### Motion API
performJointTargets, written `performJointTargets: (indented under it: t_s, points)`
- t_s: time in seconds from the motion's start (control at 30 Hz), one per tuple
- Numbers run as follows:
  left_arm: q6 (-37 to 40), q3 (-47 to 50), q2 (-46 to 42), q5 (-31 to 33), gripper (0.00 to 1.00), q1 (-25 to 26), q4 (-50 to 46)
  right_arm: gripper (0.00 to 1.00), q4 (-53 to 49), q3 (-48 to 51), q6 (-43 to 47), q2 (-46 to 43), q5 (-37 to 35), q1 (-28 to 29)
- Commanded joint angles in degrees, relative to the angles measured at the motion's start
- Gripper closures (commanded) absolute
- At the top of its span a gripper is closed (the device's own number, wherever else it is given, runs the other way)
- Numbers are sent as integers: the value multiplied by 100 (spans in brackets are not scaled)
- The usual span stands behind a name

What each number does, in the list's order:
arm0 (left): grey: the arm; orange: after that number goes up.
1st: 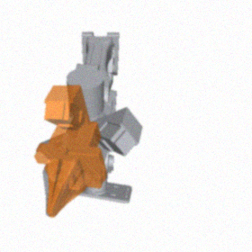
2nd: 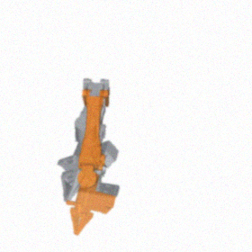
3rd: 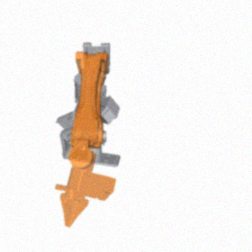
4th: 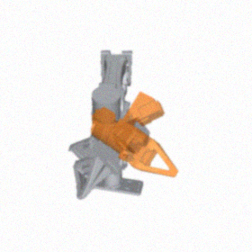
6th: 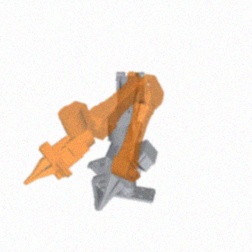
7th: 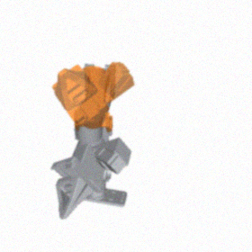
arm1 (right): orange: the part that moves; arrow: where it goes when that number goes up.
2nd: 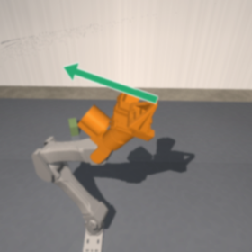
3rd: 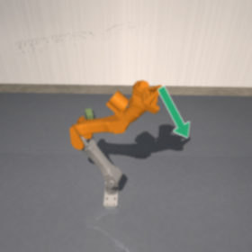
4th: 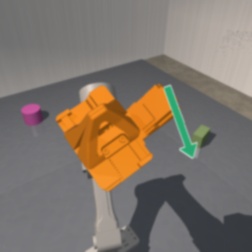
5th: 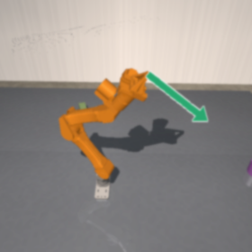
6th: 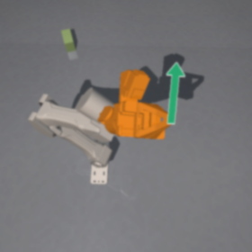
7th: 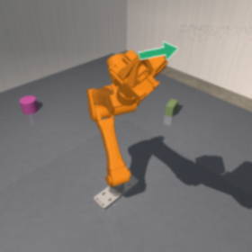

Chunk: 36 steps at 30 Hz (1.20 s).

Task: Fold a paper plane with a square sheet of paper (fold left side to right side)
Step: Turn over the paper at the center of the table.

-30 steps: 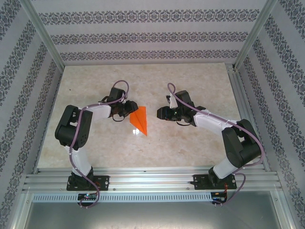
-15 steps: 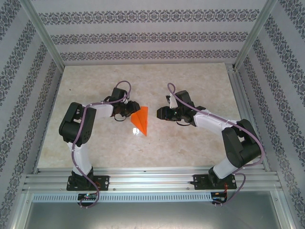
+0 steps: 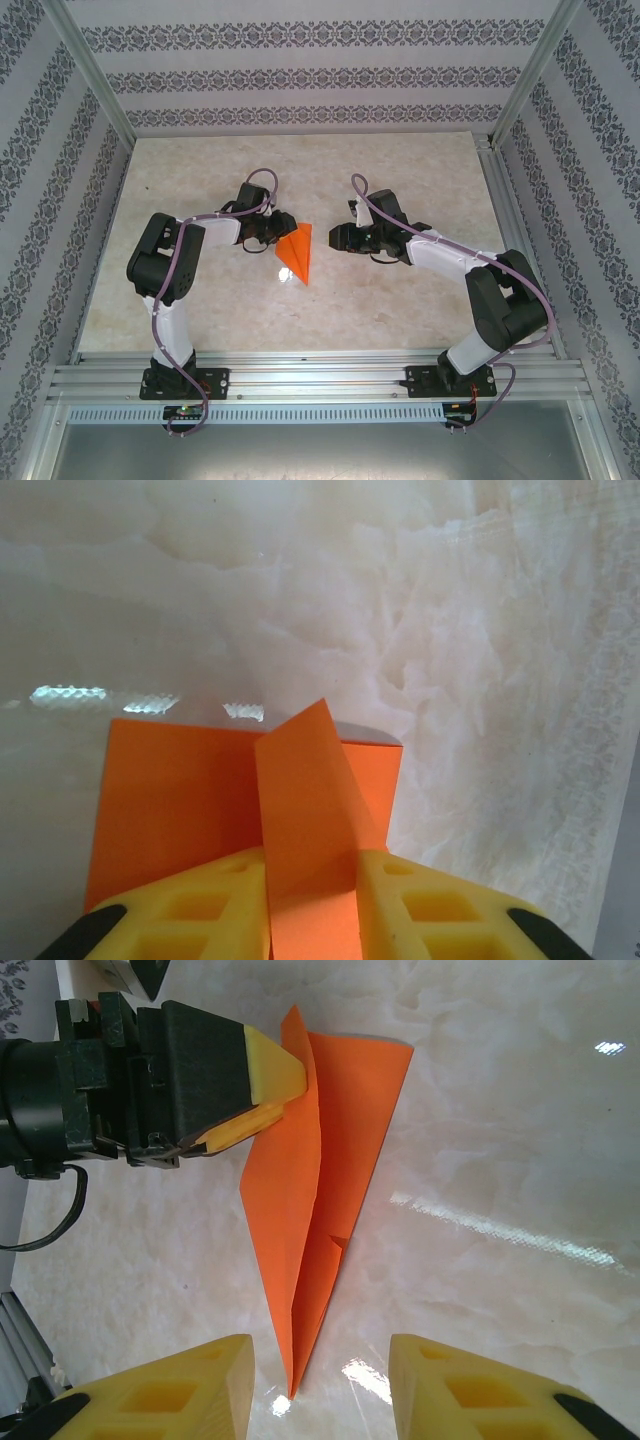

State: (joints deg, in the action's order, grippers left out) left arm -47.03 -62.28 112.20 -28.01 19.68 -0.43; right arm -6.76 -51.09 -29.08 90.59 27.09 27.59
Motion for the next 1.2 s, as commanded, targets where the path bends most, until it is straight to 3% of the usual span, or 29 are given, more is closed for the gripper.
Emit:
performJointTargets:
  t_s: [0.0, 0.33, 0.5, 0.63, 0.83, 1.0, 1.17]
  points:
    - [11, -147, 34, -86, 74, 62, 261, 60, 193, 59, -66, 63, 112, -52]
    - [331, 40, -539, -179, 95, 64, 395, 59, 883, 366, -320, -234, 430, -183]
    - [642, 152, -1640, -340, 99, 70, 454, 44, 1524, 756, -437, -955, 637, -274]
    - [631, 228, -2501, -425, 100, 62, 663, 28, 2994, 1269, -1172, -1326, 1094, -282]
    - [204, 92, -3300, -520, 100, 80, 1113, 2, 6541, 2019, -2437, -1250, 1059, 166]
    - [30, -94, -3616, -470, 100, 178, 1181, 2, 7942, 1871, -2979, -681, 900, 645]
    - [-43, -76, -3751, -503, 100, 219, 1236, 5, 7906, 1678, -3021, -319, 791, 874]
